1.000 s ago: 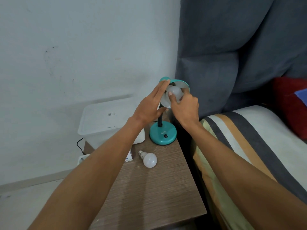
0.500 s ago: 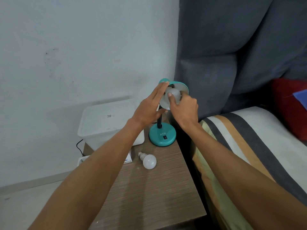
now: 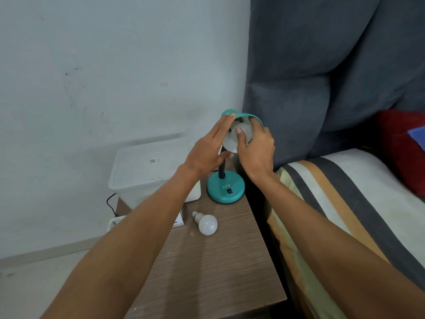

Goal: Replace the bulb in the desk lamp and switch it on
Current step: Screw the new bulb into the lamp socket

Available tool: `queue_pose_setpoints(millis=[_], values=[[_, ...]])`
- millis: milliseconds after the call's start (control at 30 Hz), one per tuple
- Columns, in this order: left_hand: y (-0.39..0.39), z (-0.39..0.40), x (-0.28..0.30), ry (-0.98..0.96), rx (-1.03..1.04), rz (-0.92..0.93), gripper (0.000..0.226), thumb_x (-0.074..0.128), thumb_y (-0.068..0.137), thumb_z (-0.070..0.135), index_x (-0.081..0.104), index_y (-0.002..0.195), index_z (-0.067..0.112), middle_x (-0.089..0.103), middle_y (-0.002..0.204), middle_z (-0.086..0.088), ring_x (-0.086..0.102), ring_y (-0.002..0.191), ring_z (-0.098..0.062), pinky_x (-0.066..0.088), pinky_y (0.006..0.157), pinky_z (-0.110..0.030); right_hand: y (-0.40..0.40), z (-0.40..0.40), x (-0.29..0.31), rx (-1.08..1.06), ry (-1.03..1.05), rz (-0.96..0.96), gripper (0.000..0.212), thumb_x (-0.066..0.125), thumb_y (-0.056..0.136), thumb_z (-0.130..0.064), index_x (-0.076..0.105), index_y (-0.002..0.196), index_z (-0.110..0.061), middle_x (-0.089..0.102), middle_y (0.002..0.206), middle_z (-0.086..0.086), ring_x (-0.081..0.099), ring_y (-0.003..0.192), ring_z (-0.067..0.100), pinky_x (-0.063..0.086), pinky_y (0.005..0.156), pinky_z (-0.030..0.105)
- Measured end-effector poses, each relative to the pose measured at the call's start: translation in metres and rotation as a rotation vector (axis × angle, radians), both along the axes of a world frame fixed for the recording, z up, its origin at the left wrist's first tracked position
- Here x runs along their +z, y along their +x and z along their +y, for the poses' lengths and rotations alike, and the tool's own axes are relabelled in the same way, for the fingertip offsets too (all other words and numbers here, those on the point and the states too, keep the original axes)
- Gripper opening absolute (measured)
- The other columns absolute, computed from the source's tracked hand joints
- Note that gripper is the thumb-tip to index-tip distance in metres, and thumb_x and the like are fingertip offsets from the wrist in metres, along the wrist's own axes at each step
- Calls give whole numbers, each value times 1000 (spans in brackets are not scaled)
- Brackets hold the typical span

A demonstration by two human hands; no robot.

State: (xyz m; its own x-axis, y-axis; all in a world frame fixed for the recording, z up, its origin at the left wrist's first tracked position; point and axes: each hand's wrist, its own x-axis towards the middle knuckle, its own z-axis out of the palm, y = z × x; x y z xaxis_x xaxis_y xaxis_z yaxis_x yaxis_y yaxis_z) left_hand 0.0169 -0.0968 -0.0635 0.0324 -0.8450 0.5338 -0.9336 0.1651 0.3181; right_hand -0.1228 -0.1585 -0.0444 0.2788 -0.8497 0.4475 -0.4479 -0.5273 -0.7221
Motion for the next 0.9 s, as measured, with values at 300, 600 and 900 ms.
queue_pose_setpoints(millis=[300, 600, 900], values=[[1, 0, 0, -1, -8, 2, 93, 79, 87, 18, 22, 160, 14, 28, 167, -10, 47, 142, -34, 54, 103, -47, 0, -7, -4, 20, 82, 29, 47, 58, 92, -48, 59, 129, -19, 69, 112, 12, 67, 99, 31, 56, 85, 40], [2, -2, -3, -6, -12, 14, 93, 78, 88, 15, 21, 161, 14, 26, 168, -8, 56, 131, -37, 56, 99, -47, -3, -6, -8, 150, -218, 178, 59, 74, 85, -22, 50, 139, -17, 52, 136, 12, 55, 119, 31, 52, 95, 43], [2, -4, -3, -2, -3, 8, 95, 79, 87, 15, 19, 161, 15, 26, 168, -8, 61, 121, -41, 57, 99, -46, -4, -7, -2, 138, -108, 110, 61, 76, 85, -31, 50, 139, -16, 57, 135, 9, 60, 115, 29, 51, 95, 39]])
